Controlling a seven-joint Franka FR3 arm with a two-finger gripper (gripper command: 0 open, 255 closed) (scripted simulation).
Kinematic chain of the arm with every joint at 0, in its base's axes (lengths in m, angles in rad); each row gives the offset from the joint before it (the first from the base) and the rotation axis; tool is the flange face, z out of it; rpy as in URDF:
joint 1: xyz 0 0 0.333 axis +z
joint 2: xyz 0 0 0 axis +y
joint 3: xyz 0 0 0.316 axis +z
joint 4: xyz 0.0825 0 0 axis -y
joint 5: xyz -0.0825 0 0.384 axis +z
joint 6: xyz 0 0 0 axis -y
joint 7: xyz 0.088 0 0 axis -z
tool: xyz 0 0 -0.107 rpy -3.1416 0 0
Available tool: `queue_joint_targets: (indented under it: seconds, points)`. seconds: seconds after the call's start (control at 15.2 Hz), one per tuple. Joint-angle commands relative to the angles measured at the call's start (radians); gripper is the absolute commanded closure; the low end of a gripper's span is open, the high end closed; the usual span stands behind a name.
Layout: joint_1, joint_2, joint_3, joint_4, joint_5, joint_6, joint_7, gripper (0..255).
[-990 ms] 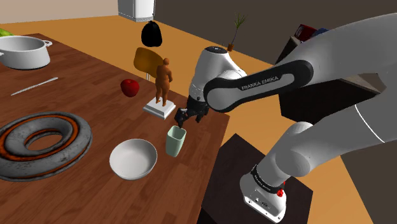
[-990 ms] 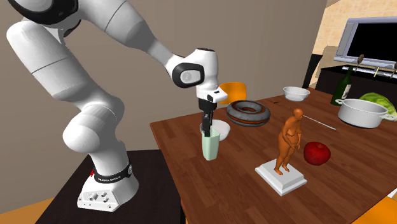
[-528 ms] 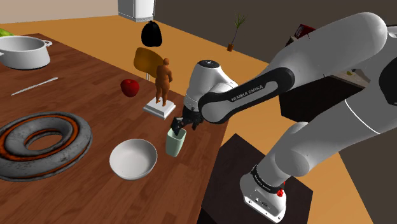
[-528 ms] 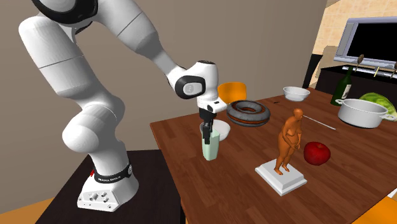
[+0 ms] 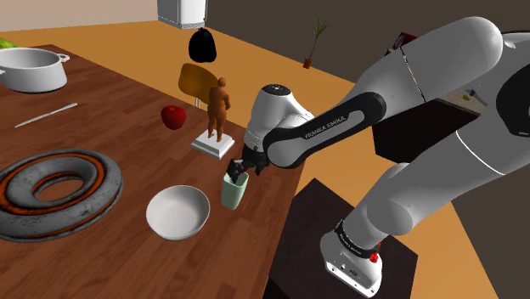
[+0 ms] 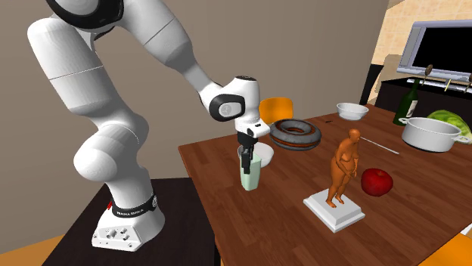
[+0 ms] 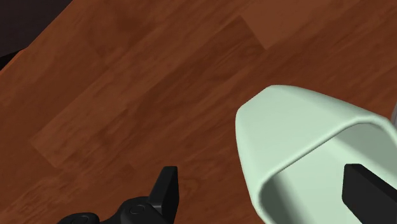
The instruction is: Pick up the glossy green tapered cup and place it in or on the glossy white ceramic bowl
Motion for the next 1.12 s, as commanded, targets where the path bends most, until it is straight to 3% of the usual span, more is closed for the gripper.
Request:
queue_joint_targets:
  seconds: [0.0,0.07,0.66,1.06]
  points:
    - [0.000,0.000,0.000,0.000,0.000,0.000,0.000,0]
    - [0.000,0.000,0.000,0.000,0.000,0.000,0.000,255]
    - [0.000,0.000,0.000,0.000,0.000,0.000,0.000,255]
    - [0.014,-0.081,-0.017,0.026,0.026,-0.105,-0.023,255]
